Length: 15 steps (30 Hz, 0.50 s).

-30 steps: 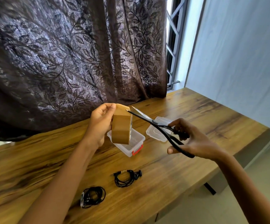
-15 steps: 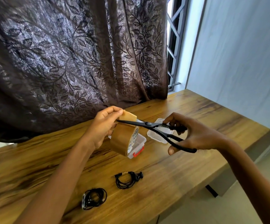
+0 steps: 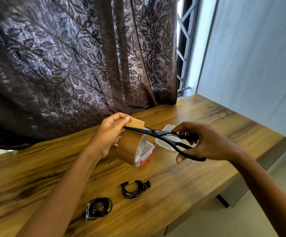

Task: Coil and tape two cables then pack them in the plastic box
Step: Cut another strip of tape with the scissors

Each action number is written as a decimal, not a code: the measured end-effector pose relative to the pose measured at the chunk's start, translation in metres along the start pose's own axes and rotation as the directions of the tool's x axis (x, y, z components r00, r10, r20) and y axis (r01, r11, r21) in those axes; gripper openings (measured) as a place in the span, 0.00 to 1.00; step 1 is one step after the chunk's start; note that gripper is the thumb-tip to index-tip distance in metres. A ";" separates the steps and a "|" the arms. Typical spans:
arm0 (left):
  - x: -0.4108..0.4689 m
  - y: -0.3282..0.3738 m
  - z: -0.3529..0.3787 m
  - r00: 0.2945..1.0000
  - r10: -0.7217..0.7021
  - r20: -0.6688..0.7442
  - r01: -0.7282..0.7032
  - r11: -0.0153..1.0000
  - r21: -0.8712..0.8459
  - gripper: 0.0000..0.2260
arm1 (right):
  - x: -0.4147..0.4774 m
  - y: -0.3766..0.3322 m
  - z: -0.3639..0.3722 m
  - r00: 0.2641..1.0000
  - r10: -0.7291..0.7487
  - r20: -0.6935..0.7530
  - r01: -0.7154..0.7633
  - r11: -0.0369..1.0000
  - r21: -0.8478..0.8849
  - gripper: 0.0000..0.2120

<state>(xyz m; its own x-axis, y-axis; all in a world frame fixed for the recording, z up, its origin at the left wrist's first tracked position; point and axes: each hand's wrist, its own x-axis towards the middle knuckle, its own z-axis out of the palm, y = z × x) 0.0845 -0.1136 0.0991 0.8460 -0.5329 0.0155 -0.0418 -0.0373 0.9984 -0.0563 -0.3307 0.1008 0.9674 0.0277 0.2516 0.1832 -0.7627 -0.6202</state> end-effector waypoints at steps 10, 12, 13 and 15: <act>-0.001 -0.006 0.001 0.999 -0.017 -0.042 0.019 0.999 0.039 0.07 | -0.002 -0.004 0.005 0.994 -0.067 -0.089 0.056 0.992 -0.116 0.21; -0.001 -0.007 0.002 0.998 -0.013 -0.054 0.015 0.999 0.040 0.08 | -0.002 -0.003 0.007 0.993 -0.074 -0.095 0.062 0.990 -0.124 0.20; -0.001 -0.008 0.002 0.998 -0.013 -0.059 0.015 0.999 0.037 0.08 | -0.002 -0.002 0.008 0.991 -0.080 -0.104 0.067 0.991 -0.120 0.19; -0.001 -0.009 0.004 0.998 -0.013 -0.061 0.015 0.999 0.035 0.08 | -0.003 0.000 0.011 0.987 -0.073 -0.144 0.060 0.994 -0.097 0.19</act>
<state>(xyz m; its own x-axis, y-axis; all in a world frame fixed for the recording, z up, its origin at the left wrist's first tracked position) 0.0819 -0.1167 0.0895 0.8772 -0.4800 0.0063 -0.0481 -0.0748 0.9960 -0.0568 -0.3236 0.0920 0.9159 -0.0100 0.4012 0.2229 -0.8186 -0.5293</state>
